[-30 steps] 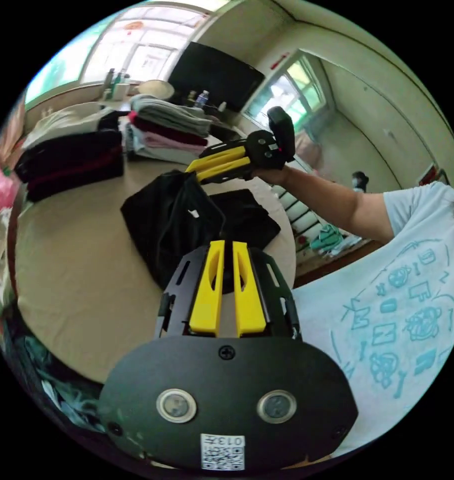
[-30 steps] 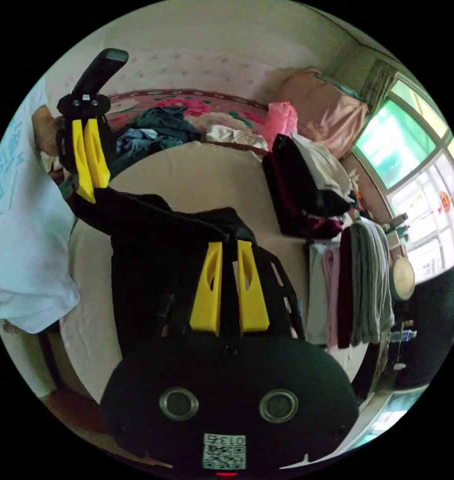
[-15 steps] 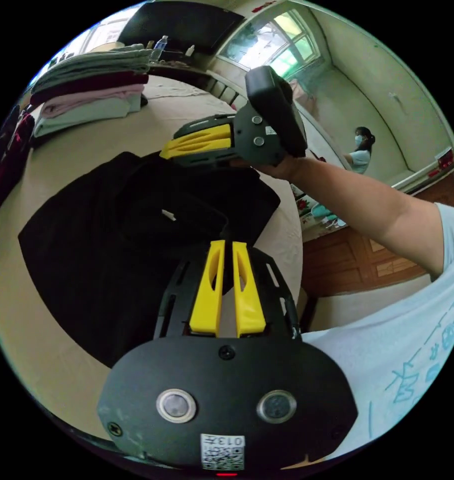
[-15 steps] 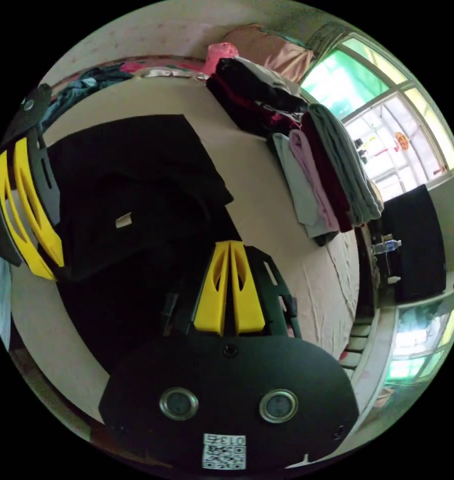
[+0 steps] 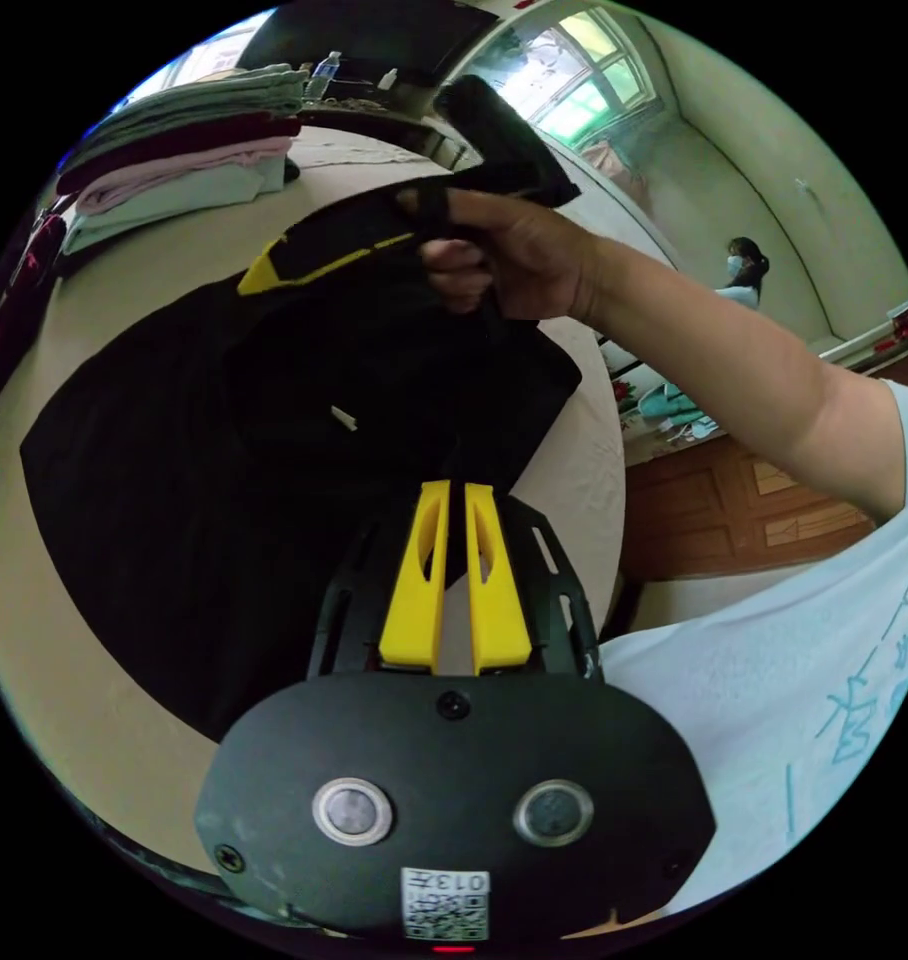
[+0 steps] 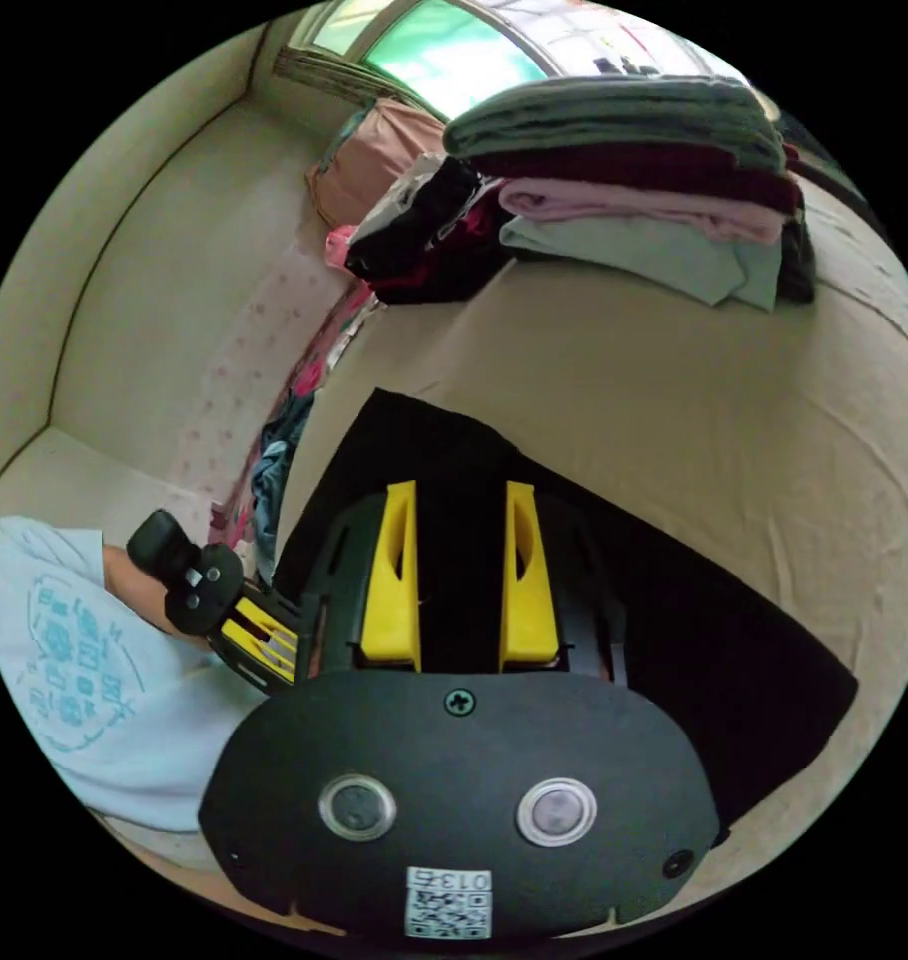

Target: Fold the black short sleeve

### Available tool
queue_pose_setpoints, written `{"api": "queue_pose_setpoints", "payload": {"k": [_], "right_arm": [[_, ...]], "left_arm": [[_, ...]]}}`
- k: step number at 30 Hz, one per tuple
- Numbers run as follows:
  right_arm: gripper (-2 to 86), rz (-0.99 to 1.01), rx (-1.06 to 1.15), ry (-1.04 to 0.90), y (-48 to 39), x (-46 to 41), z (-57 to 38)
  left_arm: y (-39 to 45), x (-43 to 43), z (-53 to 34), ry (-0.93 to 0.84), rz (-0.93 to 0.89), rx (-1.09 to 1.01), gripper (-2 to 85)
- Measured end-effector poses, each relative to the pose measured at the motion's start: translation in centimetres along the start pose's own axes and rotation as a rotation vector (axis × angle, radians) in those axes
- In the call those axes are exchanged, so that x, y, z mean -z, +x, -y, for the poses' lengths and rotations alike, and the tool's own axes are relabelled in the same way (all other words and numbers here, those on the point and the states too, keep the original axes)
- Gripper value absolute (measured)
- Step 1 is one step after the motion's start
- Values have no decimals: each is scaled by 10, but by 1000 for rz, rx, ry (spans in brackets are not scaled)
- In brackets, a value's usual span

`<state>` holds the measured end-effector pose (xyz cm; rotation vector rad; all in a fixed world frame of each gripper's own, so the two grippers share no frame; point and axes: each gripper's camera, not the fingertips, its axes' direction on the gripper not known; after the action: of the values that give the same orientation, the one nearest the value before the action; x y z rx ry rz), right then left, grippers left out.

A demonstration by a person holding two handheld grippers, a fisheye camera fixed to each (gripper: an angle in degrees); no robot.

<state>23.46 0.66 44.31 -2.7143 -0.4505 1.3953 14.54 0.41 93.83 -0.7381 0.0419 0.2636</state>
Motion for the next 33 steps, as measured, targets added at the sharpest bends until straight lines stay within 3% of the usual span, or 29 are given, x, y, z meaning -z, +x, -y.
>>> {"api": "queue_pose_setpoints", "payload": {"k": [4,9,16,22,26,30,33], "right_arm": [[44,-16,-13,-70,19,-12,-4],[27,-109,125,48,13,26,-26],[23,-239,212,140,18,122,-75],[35,-409,77,24,95,144,-119],[74,-366,-67,-52,144,132,-142],[86,-451,-134,118,131,188,-181],[106,-413,-134,183,106,207,-224]], "left_arm": [[13,-1,20,-4,11,-8,13],[37,19,42,38,-3,-27,14],[112,53,96,87,57,-271,19],[138,-8,158,45,78,-408,38],[137,-37,184,-48,-114,-388,71],[142,5,180,61,-250,-431,109],[126,34,158,95,-115,-403,111]]}}
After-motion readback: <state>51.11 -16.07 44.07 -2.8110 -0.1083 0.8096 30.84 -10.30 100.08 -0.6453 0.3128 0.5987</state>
